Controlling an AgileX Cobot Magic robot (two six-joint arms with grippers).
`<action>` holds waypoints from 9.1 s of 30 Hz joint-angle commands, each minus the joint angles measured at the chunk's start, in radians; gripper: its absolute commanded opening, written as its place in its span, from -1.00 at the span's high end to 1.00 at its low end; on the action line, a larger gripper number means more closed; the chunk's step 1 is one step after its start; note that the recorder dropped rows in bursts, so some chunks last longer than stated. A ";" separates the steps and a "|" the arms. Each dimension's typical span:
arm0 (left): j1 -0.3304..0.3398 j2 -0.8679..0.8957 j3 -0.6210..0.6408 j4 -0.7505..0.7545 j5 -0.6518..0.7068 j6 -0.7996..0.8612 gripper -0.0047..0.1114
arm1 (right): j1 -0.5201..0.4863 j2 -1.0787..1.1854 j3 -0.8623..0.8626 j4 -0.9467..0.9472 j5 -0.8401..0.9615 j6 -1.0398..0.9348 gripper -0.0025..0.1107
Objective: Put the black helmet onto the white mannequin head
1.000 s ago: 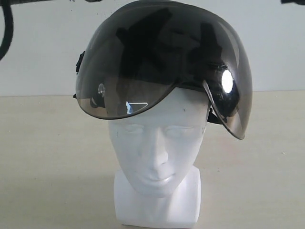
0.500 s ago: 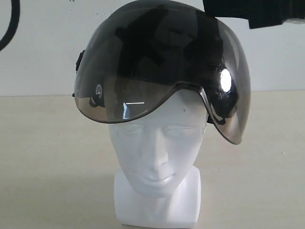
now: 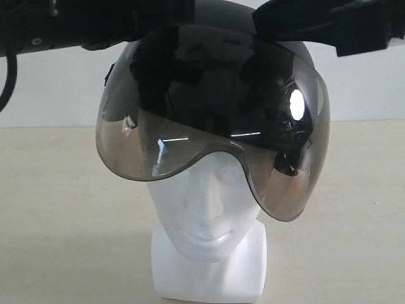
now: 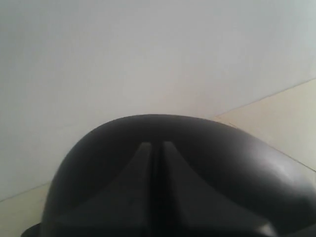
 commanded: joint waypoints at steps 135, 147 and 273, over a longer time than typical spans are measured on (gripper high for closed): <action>0.001 -0.117 0.286 -0.009 0.109 -0.180 0.84 | 0.002 0.120 -0.097 -0.088 0.294 0.219 0.96; 0.001 -0.221 0.239 0.035 0.043 -0.126 0.84 | 0.002 0.120 -0.097 -0.086 0.246 0.217 0.96; 0.757 0.139 -0.124 0.458 1.115 -0.473 0.84 | -0.511 0.209 0.046 0.326 0.303 0.009 0.96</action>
